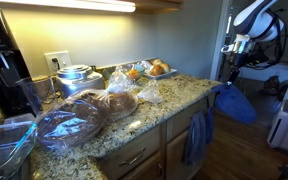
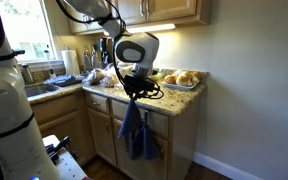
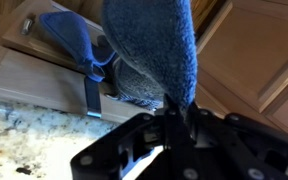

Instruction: Remove the blue cloth from the countertop and hang it on the drawer

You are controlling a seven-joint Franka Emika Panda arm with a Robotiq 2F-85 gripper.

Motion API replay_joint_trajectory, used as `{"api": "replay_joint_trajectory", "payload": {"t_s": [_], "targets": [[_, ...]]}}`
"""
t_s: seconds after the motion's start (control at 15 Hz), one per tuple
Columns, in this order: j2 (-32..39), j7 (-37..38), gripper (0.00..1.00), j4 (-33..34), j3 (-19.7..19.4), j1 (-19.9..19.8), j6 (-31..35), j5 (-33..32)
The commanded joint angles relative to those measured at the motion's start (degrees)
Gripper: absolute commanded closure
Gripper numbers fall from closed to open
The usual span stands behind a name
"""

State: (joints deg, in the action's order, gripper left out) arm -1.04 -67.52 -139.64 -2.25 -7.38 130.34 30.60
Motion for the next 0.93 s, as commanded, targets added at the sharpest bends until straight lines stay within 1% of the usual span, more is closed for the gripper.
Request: {"api": "replay_joint_trajectory", "payload": {"t_s": [0.0, 0.33, 0.4, 0.47, 0.67, 0.87], "targets": [[0.0, 0.3, 0.9, 0.0, -1.1, 1.1, -0.1, -0.1], [0.0, 0.4, 0.9, 0.0, -1.1, 1.1, 0.0, -0.1], [0.1, 0.5, 0.94, -0.4, -1.2, 1.0, 0.0, -0.2], [-0.1, 0.4, 0.94, -0.9, -1.4, 0.8, -0.3, 0.0], [-0.3, 0.2, 0.94, -2.4, -2.7, -0.2, -2.1, 0.1], [1.3, -0.2, 0.94, -3.7, -4.0, -0.6, -1.8, 1.1]]}}
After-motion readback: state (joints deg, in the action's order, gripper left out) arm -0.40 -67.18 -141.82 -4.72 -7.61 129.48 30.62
